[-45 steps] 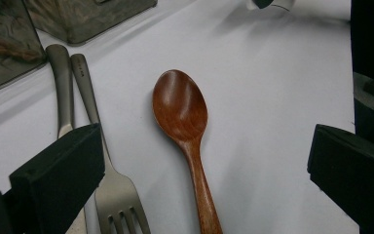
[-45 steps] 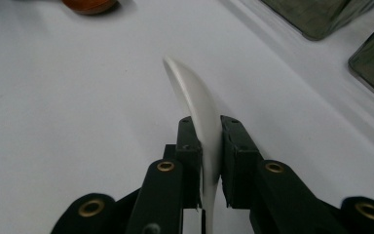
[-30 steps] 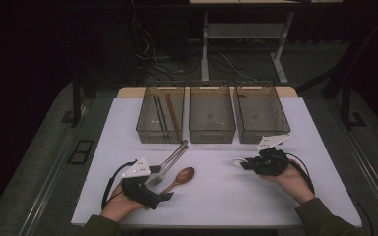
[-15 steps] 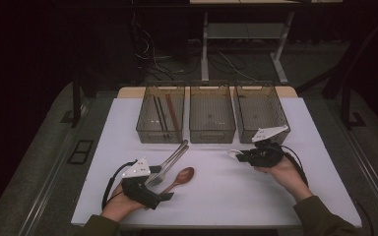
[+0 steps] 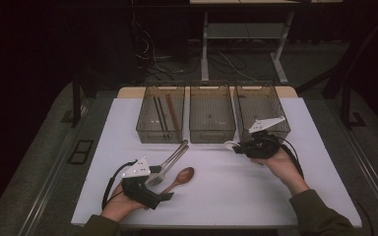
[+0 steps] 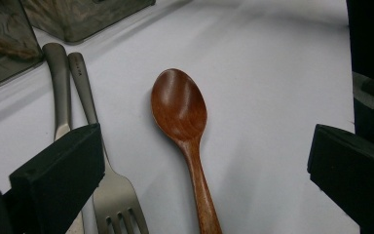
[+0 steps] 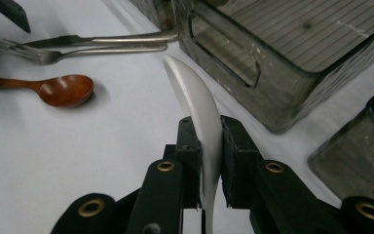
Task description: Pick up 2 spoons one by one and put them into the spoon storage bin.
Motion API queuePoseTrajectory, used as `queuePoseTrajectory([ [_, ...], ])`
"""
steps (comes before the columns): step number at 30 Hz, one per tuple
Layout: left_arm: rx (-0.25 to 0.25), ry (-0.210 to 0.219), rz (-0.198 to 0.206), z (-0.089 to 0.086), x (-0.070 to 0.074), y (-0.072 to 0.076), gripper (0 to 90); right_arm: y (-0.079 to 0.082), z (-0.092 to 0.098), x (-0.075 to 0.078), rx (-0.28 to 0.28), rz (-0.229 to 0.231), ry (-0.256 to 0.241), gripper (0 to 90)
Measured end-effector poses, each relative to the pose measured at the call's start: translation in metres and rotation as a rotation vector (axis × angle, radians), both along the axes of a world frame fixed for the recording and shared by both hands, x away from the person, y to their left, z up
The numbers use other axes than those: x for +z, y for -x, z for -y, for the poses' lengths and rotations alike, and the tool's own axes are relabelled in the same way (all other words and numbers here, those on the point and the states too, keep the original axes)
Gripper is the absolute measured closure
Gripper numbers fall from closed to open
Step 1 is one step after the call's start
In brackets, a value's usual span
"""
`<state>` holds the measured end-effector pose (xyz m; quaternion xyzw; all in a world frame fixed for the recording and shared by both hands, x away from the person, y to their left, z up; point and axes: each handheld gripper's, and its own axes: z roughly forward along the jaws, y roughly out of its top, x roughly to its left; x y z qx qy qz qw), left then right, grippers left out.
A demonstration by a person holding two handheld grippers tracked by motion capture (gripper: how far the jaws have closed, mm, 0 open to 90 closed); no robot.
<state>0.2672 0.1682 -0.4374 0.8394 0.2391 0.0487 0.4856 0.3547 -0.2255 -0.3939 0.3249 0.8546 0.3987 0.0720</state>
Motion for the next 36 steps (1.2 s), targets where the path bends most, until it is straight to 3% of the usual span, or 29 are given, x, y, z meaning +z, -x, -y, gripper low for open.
queuePoseTrajectory([
  [27, 0.002, 0.006, 0.002, -0.001, 0.001, 0.0, 0.0, -0.037, -0.02, 0.033, -0.047, 0.041, -0.067, 79.2],
  [36, 0.002, 0.008, 0.001, -0.001, 0.001, 0.0, 0.0, -0.058, -0.032, 0.038, -0.048, 0.039, -0.051, 79.1],
])
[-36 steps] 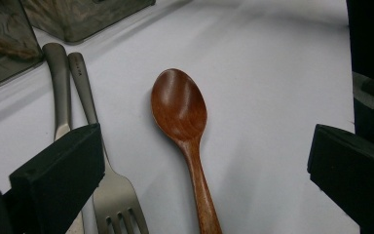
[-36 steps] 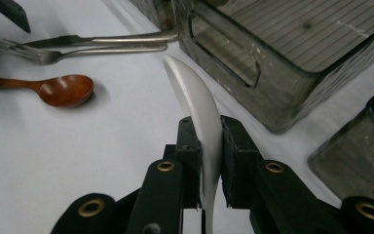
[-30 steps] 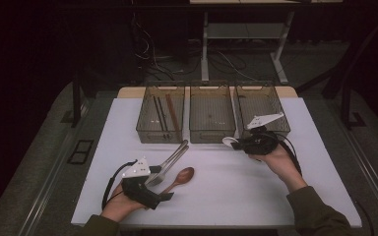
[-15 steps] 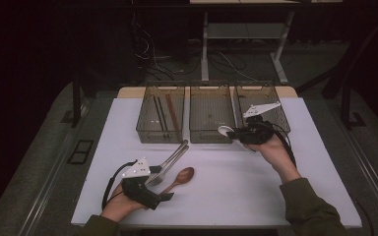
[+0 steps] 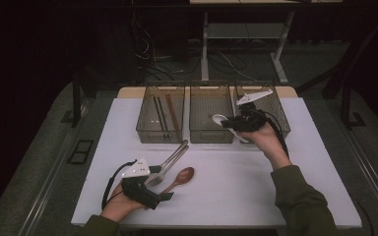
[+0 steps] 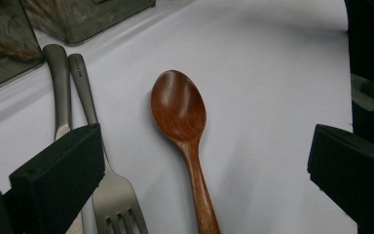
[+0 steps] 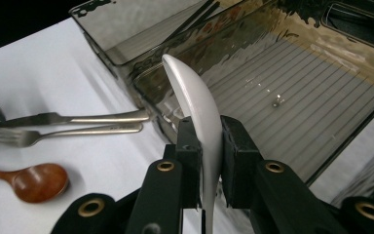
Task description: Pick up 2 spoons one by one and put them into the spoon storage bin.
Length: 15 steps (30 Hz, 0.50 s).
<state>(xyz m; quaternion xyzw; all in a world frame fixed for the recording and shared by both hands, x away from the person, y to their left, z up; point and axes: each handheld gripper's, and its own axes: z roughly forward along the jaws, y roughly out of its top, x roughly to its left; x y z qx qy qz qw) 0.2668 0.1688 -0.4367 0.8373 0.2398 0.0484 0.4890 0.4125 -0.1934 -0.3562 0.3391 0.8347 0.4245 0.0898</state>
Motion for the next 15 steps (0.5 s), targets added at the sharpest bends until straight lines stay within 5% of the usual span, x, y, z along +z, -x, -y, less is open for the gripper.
queuePoseTrajectory([
  [15, -0.001, 0.001, -0.001, 0.0, 0.0, 0.0, 0.0, -0.031, -0.027, 0.015, -0.004, -0.012, 0.026, 79.1],
])
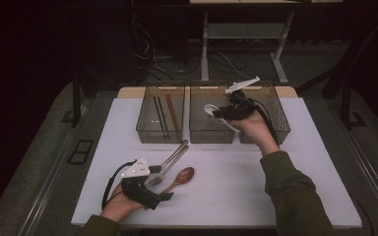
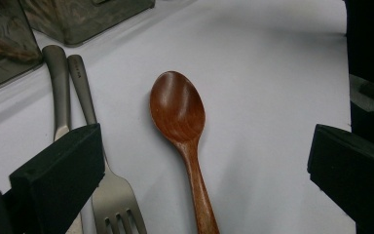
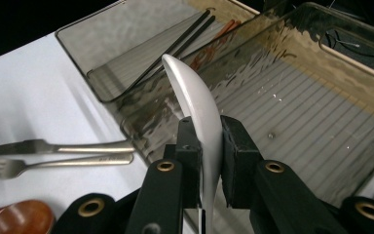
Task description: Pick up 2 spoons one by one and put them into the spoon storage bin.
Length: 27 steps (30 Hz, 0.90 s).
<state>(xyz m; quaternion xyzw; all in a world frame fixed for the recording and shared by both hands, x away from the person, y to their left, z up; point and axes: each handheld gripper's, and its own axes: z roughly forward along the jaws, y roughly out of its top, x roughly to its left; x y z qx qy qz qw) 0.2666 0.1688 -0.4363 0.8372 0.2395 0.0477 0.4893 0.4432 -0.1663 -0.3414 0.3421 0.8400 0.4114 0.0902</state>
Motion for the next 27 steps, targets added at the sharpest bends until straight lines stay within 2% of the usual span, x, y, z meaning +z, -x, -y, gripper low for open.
queuePoseTrajectory([
  [8, -0.004, 0.003, 0.007, 0.0, 0.0, 0.0, 0.0, -0.016, -0.016, -0.003, -0.002, -0.013, 0.012, 79.0],
  [12, -0.005, 0.0, 0.007, 0.0, 0.0, 0.0, 0.0, -0.024, -0.022, -0.011, 0.007, -0.02, 0.023, 78.8],
  [18, -0.006, 0.003, 0.007, 0.0, 0.0, 0.0, 0.0, -0.031, -0.025, -0.024, -0.002, -0.059, 0.043, 78.3],
  [23, -0.005, 0.004, 0.006, 0.0, 0.0, 0.0, 0.0, -0.034, -0.025, -0.033, -0.003, -0.097, 0.057, 64.8],
  [27, -0.006, 0.003, 0.007, 0.0, 0.0, 0.0, 0.0, -0.034, -0.023, -0.032, -0.005, -0.099, 0.026, 57.4],
])
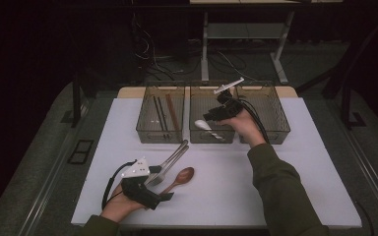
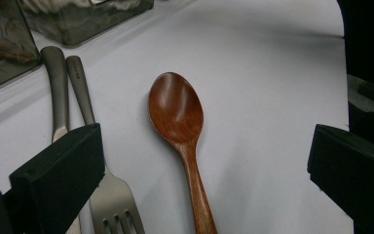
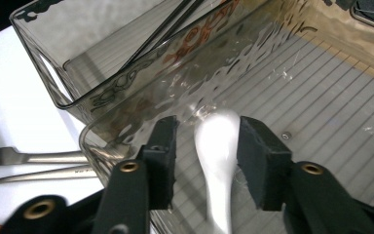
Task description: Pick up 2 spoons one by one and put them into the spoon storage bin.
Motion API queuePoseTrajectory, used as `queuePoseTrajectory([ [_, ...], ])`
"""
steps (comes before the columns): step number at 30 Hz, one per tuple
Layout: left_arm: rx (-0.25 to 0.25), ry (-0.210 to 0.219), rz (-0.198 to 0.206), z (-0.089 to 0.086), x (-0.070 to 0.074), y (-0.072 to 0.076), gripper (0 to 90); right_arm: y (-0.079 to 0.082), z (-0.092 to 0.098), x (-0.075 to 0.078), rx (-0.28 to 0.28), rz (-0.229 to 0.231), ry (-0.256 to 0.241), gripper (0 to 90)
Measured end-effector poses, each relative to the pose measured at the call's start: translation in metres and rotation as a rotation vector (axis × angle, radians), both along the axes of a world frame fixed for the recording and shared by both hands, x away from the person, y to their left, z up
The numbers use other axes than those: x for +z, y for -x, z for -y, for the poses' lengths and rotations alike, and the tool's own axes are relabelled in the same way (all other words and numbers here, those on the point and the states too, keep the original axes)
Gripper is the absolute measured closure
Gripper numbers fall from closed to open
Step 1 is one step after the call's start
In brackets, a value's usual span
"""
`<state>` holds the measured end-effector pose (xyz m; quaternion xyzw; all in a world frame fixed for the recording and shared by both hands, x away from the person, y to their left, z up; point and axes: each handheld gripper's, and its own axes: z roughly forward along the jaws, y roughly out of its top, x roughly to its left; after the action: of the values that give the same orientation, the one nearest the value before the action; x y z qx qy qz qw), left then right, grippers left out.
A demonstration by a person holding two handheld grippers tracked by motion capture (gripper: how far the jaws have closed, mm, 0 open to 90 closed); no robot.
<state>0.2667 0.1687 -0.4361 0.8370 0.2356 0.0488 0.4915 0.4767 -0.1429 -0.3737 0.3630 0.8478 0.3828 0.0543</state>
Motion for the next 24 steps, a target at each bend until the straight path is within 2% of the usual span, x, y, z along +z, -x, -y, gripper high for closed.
queuePoseTrajectory([
  [5, 0.002, 0.0, -0.001, 0.0, 0.0, 0.0, 0.0, 0.004, 0.004, 0.002, -0.001, 0.007, -0.009, 50.1],
  [8, 0.005, 0.007, -0.004, 0.0, 0.0, 0.0, 0.0, 0.009, 0.009, 0.005, 0.005, 0.0, -0.04, 47.1],
  [11, 0.004, -0.004, -0.004, 0.0, 0.0, 0.0, 0.0, 0.016, 0.016, 0.008, 0.009, 0.015, -0.049, 43.6],
  [15, 0.005, -0.003, -0.005, 0.0, 0.0, 0.0, 0.0, 0.025, 0.025, 0.011, 0.002, 0.007, -0.092, 35.6],
  [19, 0.007, -0.004, -0.005, 0.0, -0.001, 0.0, 0.0, 0.036, 0.031, 0.013, -0.013, 0.051, -0.094, 29.1],
  [24, 0.01, -0.003, -0.009, 0.0, 0.0, 0.0, 0.0, 0.047, 0.041, 0.014, -0.045, 0.075, -0.121, 22.5],
])
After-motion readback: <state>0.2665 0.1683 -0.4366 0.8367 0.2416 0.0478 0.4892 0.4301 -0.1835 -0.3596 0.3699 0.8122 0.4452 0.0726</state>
